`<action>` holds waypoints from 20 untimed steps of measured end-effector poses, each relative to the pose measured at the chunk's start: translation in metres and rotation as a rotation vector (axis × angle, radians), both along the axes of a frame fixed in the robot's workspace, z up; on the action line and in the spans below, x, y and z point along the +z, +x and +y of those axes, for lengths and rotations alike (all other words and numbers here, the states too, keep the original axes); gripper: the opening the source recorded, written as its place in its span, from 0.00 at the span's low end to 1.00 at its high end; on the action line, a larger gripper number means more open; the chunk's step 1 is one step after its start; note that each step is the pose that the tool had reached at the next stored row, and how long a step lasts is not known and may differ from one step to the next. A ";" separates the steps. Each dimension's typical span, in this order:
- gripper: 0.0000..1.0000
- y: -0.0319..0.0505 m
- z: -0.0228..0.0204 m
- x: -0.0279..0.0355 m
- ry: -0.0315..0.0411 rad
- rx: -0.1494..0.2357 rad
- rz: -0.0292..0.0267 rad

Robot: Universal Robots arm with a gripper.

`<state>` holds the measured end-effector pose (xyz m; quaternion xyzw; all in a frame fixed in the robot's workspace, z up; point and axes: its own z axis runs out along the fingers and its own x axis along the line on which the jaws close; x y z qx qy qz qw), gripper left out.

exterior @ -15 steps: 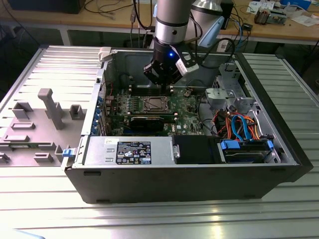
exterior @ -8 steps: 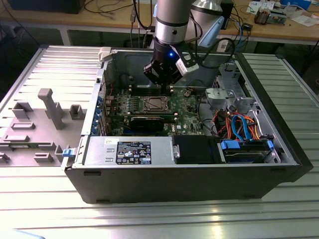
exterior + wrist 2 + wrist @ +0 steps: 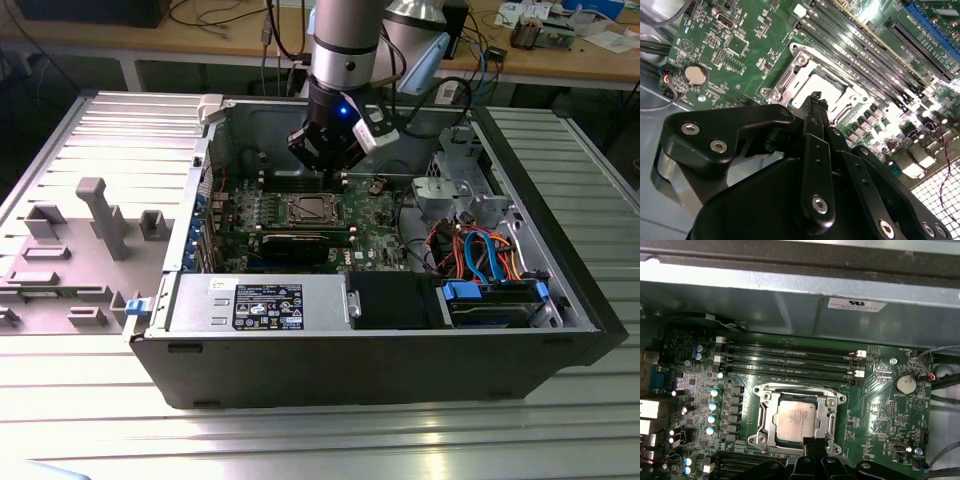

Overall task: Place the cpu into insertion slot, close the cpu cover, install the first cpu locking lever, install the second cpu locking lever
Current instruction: 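Install the second cpu locking lever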

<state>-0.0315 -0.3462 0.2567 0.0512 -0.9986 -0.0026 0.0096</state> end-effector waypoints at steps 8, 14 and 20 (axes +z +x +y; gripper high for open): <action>0.11 -0.0004 -0.0233 -0.0026 0.0861 0.000 -0.0001; 0.11 -0.0015 -0.0362 -0.0044 0.1262 0.000 0.0000; 0.11 -0.0056 -0.0620 -0.0121 0.1432 0.000 0.0000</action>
